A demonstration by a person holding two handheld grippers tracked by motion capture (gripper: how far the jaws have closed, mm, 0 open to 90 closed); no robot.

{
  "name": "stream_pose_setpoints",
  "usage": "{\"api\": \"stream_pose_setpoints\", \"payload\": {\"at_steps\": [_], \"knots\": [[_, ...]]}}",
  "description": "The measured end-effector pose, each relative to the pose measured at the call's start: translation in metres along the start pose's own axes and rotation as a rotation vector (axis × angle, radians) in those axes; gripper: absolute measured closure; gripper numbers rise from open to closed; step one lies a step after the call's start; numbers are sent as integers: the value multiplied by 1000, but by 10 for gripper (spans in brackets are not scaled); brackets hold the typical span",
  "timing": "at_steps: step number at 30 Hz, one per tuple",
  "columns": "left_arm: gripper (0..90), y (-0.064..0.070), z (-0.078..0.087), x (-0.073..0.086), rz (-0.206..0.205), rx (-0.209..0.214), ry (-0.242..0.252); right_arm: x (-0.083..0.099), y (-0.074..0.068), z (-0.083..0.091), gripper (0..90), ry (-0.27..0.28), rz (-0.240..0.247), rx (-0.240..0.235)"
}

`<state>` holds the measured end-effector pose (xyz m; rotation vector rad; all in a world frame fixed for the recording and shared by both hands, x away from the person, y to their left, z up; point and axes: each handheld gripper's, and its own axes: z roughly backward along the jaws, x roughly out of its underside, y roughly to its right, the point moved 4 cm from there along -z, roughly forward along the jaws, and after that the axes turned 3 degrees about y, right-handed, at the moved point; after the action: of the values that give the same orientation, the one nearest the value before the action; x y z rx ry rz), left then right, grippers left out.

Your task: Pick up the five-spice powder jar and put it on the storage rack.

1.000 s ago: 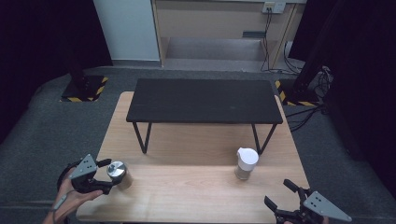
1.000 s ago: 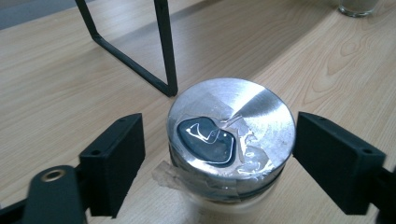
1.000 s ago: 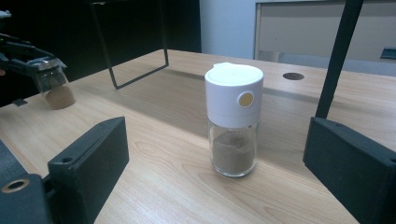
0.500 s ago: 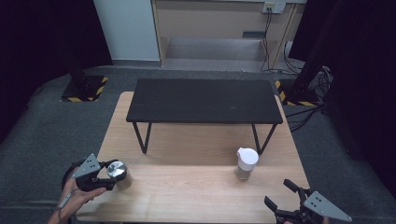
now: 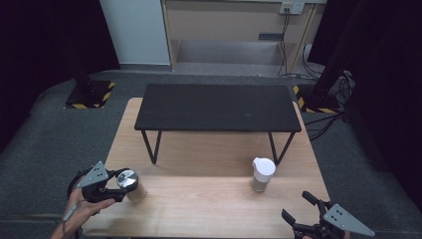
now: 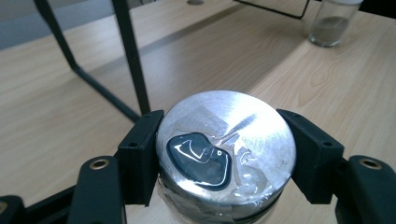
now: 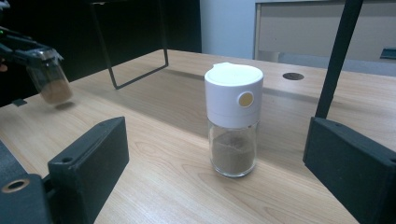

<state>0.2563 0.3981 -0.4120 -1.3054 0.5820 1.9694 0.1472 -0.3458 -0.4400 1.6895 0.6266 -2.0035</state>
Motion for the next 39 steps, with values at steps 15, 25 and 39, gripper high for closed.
{"api": "stream_pose_setpoints", "payload": {"at_steps": [15, 25, 39], "knots": [[339, 16, -8, -95, -77, 162, 51, 0, 1, 0, 70, 4, 1, -6], [338, 25, -18, -155, -120, 218, 38, 0, 1, 0, 70, 5, 5, -11], [338, 31, -34, -223, -115, 231, 53, 0, 1, 0, 70, 6, 10, -18]]}}
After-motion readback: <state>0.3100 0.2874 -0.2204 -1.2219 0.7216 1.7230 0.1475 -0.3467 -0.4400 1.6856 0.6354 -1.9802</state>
